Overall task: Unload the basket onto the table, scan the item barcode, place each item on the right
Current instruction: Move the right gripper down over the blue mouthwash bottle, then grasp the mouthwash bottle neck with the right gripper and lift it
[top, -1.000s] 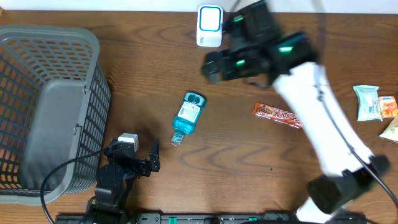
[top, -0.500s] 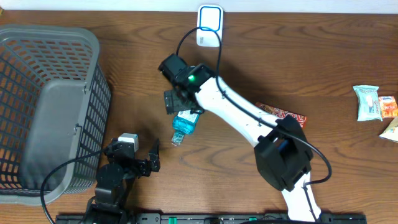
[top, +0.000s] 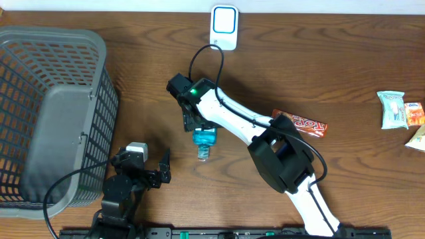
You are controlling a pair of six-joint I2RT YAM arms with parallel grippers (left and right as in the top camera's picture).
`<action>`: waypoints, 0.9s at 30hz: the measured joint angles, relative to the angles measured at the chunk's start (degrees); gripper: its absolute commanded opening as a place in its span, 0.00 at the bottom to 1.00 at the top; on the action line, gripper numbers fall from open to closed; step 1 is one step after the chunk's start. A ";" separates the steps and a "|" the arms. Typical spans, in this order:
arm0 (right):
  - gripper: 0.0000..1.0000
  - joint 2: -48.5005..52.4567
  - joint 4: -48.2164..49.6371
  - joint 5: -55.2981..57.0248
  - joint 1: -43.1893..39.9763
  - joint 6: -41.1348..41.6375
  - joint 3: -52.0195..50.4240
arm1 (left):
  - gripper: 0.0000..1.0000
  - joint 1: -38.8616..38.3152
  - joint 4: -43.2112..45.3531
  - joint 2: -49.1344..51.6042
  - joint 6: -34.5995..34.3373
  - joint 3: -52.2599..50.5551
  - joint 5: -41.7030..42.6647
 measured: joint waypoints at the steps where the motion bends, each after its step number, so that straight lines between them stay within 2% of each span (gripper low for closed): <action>1: 0.63 0.00 -0.46 0.15 0.00 0.00 0.02 | 0.98 0.00 0.00 0.00 0.00 0.00 0.00; 3: 0.59 0.00 -1.73 0.22 0.00 0.07 0.11 | 0.98 0.00 0.00 0.00 0.00 0.00 0.00; 10: 0.57 0.00 -5.16 1.16 0.00 -0.66 0.33 | 0.98 0.00 0.00 0.00 0.00 0.00 0.00; 13: 0.54 0.00 -5.84 1.92 -0.04 -3.63 0.35 | 0.98 0.00 0.00 0.00 0.00 0.00 0.00; 18: 0.55 0.00 -9.88 5.70 -0.37 -9.73 0.39 | 0.98 0.00 0.00 0.00 0.00 0.00 0.00; 22: 0.68 0.00 -12.22 8.74 -1.70 -13.40 0.39 | 0.98 0.00 0.00 0.00 0.00 0.00 0.00; 25: 0.70 0.00 -13.07 8.87 -3.26 -14.93 0.37 | 0.98 0.00 0.00 0.00 0.00 0.00 0.00; 27: 0.75 -0.26 -13.75 7.72 -4.57 -15.52 0.33 | 0.98 0.00 0.00 0.00 0.00 0.00 0.00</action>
